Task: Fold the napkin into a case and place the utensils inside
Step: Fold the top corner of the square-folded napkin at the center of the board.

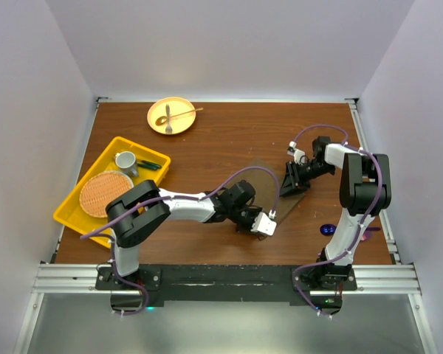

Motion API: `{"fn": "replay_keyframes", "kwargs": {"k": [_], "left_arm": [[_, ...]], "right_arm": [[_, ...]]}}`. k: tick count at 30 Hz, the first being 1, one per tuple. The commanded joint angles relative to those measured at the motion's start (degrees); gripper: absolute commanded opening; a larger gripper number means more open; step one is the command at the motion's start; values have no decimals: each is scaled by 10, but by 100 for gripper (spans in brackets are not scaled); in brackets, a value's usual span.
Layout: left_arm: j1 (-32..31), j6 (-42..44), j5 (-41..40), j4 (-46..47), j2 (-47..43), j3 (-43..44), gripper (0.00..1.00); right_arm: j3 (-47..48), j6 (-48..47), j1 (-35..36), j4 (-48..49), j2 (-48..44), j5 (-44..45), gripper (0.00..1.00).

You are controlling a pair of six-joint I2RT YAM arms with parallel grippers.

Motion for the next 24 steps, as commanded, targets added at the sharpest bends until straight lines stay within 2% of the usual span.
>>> {"fn": "replay_keyframes", "kwargs": {"k": [1, 6, 18, 24], "left_arm": [[1, -5, 18, 6, -6, 15, 26], [1, -14, 28, 7, -22, 10, 23], [5, -17, 43, -9, -24, 28, 36], [5, -31, 47, -7, -25, 32, 33]], "right_arm": [[14, -17, 1, -2, 9, 8, 36], [15, -20, 0, -2, 10, 10, 36], [16, -21, 0, -3, 13, 10, 36], [13, -21, 1, -1, 13, 7, 36]]}}
